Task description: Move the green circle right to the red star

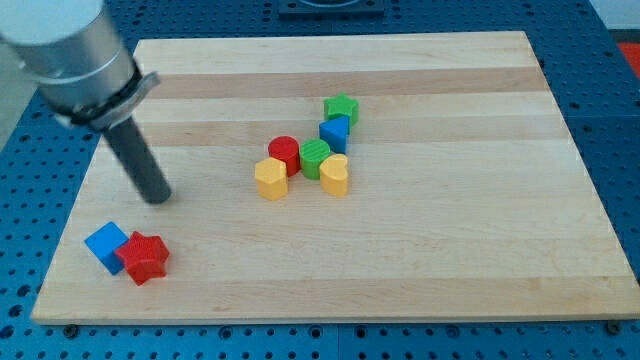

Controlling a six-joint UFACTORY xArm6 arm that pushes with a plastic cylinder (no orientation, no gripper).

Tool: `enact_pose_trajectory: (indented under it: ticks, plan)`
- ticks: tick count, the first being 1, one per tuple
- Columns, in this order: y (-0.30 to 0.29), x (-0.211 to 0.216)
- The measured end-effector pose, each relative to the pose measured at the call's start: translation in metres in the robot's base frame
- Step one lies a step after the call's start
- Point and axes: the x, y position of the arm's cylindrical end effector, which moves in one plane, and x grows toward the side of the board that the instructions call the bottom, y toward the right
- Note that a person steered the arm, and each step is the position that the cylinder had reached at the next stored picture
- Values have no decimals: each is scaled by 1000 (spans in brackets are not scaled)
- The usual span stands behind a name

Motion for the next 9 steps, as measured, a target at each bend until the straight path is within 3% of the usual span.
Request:
enact_pose_trajectory:
  ticks: [1, 3, 5, 6, 7, 9]
  plan:
    - [35, -46]
    - [191, -85]
    - [207, -100]
    - [204, -81]
    - [195, -32]
    - [175, 5]
